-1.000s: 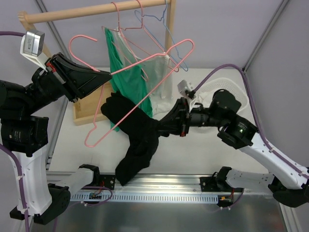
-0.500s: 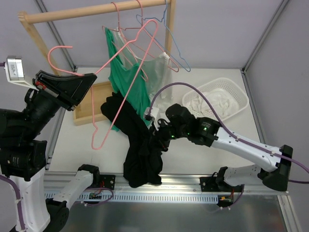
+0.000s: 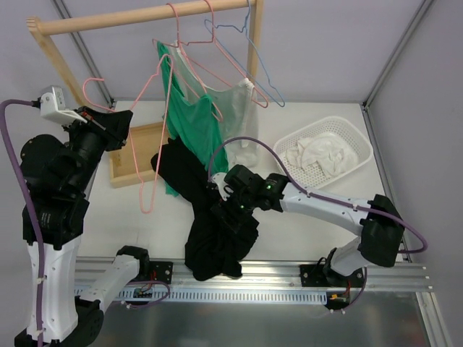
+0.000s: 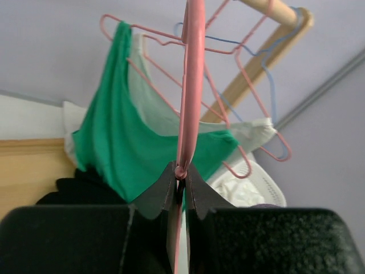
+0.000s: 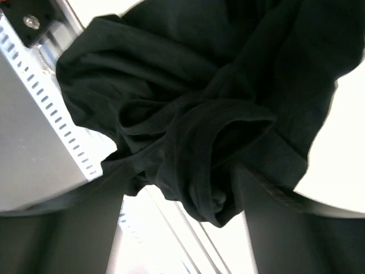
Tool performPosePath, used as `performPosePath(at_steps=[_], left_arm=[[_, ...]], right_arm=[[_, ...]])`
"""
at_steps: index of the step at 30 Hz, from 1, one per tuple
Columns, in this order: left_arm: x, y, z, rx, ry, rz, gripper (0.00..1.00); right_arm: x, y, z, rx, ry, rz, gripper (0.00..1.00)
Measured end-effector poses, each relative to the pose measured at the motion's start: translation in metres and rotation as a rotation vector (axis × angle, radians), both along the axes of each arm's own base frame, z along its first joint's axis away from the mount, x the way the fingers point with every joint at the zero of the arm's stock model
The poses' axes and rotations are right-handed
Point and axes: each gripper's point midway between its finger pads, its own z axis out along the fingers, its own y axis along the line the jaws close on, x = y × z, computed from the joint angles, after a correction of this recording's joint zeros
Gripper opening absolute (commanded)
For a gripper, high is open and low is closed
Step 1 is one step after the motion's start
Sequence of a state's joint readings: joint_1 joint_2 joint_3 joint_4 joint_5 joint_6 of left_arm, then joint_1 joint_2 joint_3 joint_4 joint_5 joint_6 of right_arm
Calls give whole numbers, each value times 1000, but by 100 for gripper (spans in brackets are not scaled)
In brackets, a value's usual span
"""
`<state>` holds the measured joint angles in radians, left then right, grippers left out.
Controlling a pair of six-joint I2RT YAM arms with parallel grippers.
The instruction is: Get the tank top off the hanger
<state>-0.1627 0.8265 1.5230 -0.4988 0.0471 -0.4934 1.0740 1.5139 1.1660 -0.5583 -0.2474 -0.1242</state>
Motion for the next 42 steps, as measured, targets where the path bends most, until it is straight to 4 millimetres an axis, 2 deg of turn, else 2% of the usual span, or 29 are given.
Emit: performPosePath(at_steps=[2, 7, 14, 17, 22, 23, 24, 25, 26, 27, 29, 34, 37, 40, 42], left_arm=[[6, 10, -7, 21, 22, 57, 0], [12, 28, -15, 48, 50, 159, 0], [5, 38, -23, 78, 59, 203, 0], [3, 42, -26, 95, 68, 221, 0], [3, 47, -28, 121, 72, 244, 0], [3, 47, -29, 127, 76, 247, 0], [3, 48, -31, 136, 79, 251, 0], [4, 49, -31, 145, 82, 254, 0], [5, 50, -32, 150, 84, 257, 0], [6, 50, -32, 154, 87, 262, 0], [10, 51, -34, 163, 95, 267, 0], [30, 49, -40, 199, 135, 268, 0], [47, 48, -41, 222, 163, 271, 0], [67, 47, -39, 235, 185, 282, 0], [80, 46, -39, 240, 199, 286, 0]], right_arm=[[0, -1, -9, -29, 15, -9, 99], [8, -3, -26, -89, -2, -62, 99], [23, 5, -44, -109, -41, -163, 99], [24, 13, -64, -126, -39, -181, 99], [23, 13, -96, -185, -52, -189, 99], [24, 13, -99, -192, -62, -192, 97], [25, 13, -99, -192, -69, -194, 79], [26, 14, -99, -188, -75, -194, 67], [26, 15, -100, -186, -81, -192, 35], [26, 15, -101, -184, -83, -191, 21], [26, 14, -104, -183, -77, -192, 3], [12, 4, -102, -163, -64, -181, 0], [-7, -12, -89, -148, -60, -163, 0], [-19, -26, -48, -62, -84, -164, 0], [-17, -31, -4, 51, -138, -188, 0]])
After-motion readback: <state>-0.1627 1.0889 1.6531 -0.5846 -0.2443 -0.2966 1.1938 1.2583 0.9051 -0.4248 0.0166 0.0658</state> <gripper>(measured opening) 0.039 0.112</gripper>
